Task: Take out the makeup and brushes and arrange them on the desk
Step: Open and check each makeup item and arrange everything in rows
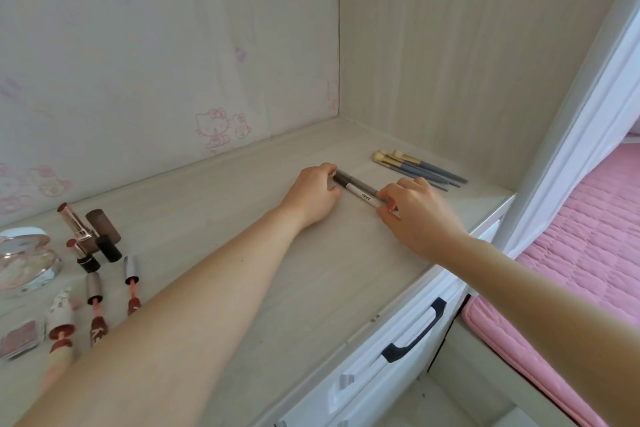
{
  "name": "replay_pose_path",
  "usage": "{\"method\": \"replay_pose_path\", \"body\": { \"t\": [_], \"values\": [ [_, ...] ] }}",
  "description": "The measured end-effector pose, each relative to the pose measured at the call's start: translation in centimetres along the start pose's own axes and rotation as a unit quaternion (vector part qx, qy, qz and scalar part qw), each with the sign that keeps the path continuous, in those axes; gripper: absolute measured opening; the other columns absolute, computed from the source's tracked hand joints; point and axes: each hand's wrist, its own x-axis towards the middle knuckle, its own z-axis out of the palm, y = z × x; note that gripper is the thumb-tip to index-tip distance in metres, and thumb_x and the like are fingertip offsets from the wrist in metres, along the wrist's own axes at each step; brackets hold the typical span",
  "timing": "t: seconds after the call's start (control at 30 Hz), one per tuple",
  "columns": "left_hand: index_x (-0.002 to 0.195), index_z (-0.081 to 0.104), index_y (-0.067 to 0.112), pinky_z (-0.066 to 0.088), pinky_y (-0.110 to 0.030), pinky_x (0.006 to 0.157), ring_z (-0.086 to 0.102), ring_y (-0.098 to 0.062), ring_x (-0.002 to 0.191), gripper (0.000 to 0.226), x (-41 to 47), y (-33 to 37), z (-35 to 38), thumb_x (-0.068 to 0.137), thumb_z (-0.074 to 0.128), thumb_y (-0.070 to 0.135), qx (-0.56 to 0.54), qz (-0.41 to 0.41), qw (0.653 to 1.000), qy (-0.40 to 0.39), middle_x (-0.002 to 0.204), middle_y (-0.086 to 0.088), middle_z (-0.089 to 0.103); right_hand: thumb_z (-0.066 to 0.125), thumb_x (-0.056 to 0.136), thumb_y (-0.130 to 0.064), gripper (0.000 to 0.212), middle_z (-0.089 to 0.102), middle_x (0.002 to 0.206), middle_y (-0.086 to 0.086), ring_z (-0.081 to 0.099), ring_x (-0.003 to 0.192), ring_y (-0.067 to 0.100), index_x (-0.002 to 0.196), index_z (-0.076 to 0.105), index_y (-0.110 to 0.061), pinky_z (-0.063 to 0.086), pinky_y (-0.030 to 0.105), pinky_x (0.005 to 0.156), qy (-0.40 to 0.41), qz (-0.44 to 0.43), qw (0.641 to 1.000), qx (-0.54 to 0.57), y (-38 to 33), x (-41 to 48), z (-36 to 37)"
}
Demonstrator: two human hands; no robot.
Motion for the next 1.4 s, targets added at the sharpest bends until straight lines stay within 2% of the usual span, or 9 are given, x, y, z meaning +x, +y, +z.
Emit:
{"method": "replay_pose_path", "body": {
  "t": [0.13, 0.3, 0.47, 0.63, 0.8, 1.03, 1.1, 1.2, 1.4],
  "values": [
    [0.129, 0.055, 0.014, 0.037, -0.026, 0.095, 0.049, -0.026, 0.122, 0.039, -0.1, 0.1, 0.1, 0.091, 0.051, 0.017, -0.016, 0.009, 1.000, 0.000, 0.129, -0.010, 0.059, 0.045, 0.096, -0.029, 0.029, 0.059, 0.108, -0.002, 0.045, 0.102, 0.022, 0.120, 0.059, -0.021, 0.041, 0.031, 0.086, 0.004, -0.016, 1.000, -0.023, -0.2, -0.2, 0.3],
    [0.136, 0.048, 0.013, 0.032, -0.024, 0.101, 0.042, -0.023, 0.130, 0.045, -0.9, 0.0, -0.3, 0.092, 0.051, 0.018, -0.022, -0.004, 1.000, 0.004, 0.136, -0.008, 0.053, 0.047, 0.096, -0.027, 0.028, 0.060, 0.109, -0.003, 0.046, 0.103, 0.021, 0.120, 0.060, -0.021, 0.041, 0.032, 0.089, 0.011, -0.022, 0.999, -0.026, -0.8, -0.6, 0.1],
    [0.137, 0.046, 0.016, 0.032, -0.026, 0.100, 0.042, -0.023, 0.128, 0.044, -2.7, -0.4, -1.9, 0.093, 0.050, 0.019, -0.036, -0.008, 0.999, 0.018, 0.133, -0.008, 0.054, 0.049, 0.096, -0.028, 0.025, 0.061, 0.106, -0.004, 0.047, 0.101, 0.018, 0.116, 0.062, -0.022, 0.042, 0.030, 0.086, 0.028, -0.031, 0.999, -0.005, -2.2, -0.8, -1.1],
    [0.131, 0.053, 0.017, 0.033, -0.020, 0.092, 0.049, -0.020, 0.122, 0.040, -5.3, -1.7, -4.9, 0.091, 0.053, 0.015, -0.056, -0.013, 0.997, 0.057, 0.127, -0.006, 0.059, 0.052, 0.095, -0.027, 0.024, 0.062, 0.102, -0.006, 0.047, 0.096, 0.016, 0.116, 0.062, -0.021, 0.043, 0.027, 0.082, 0.037, -0.050, 0.998, 0.027, -4.9, -1.3, -2.2],
    [0.117, 0.064, 0.012, 0.033, -0.014, 0.085, 0.056, -0.017, 0.108, 0.029, -8.9, -4.2, -8.3, 0.089, 0.061, 0.009, -0.043, -0.011, 0.995, 0.091, 0.111, -0.004, 0.066, 0.056, 0.093, -0.022, 0.028, 0.058, 0.097, -0.007, 0.053, 0.089, 0.014, 0.121, 0.058, -0.018, 0.051, 0.033, 0.080, 0.030, -0.081, 0.992, 0.089, -8.4, -2.5, -2.9],
    [0.103, 0.071, 0.019, 0.035, -0.013, 0.068, 0.055, -0.011, 0.084, 0.018, -14.8, -6.9, -13.1, 0.088, 0.064, 0.012, -0.068, -0.028, 0.992, 0.103, 0.098, 0.002, 0.065, 0.055, 0.093, -0.015, 0.022, 0.055, 0.093, -0.005, 0.057, 0.080, 0.014, 0.113, 0.063, -0.017, 0.042, 0.020, 0.070, 0.020, -0.110, 0.984, 0.137, -13.8, -4.3, -3.6],
    [0.098, 0.071, 0.022, 0.040, -0.014, 0.072, 0.058, -0.013, 0.085, 0.015, -16.7, -7.6, -14.6, 0.087, 0.065, 0.012, -0.087, -0.036, 0.990, 0.109, 0.095, 0.002, 0.066, 0.054, 0.094, -0.015, 0.022, 0.053, 0.091, -0.006, 0.057, 0.079, 0.014, 0.114, 0.063, -0.017, 0.041, 0.018, 0.068, 0.013, -0.122, 0.982, 0.144, -15.4, -4.8, -3.9],
    [0.095, 0.071, 0.023, 0.044, -0.025, 0.079, 0.059, -0.008, 0.084, 0.014, -19.9, -8.7, -16.5, 0.088, 0.065, 0.012, -0.116, -0.054, 0.985, 0.118, 0.087, 0.011, 0.065, 0.055, 0.094, -0.016, 0.020, 0.051, 0.090, -0.009, 0.057, 0.077, 0.011, 0.112, 0.064, -0.019, 0.047, 0.022, 0.068, 0.005, -0.144, 0.977, 0.156, -18.0, -5.4, -3.9],
    [0.094, 0.068, 0.026, 0.044, -0.019, 0.085, 0.063, 0.000, 0.096, 0.017, -26.2, -11.8, -19.9, 0.090, 0.063, 0.010, -0.198, -0.088, 0.968, 0.128, 0.095, 0.012, 0.072, 0.054, 0.094, -0.019, 0.018, 0.051, 0.091, -0.011, 0.056, 0.077, 0.008, 0.108, 0.065, -0.023, 0.048, 0.024, 0.073, -0.022, -0.189, 0.964, 0.186, -23.9, -6.9, -3.5]
  ]
}}
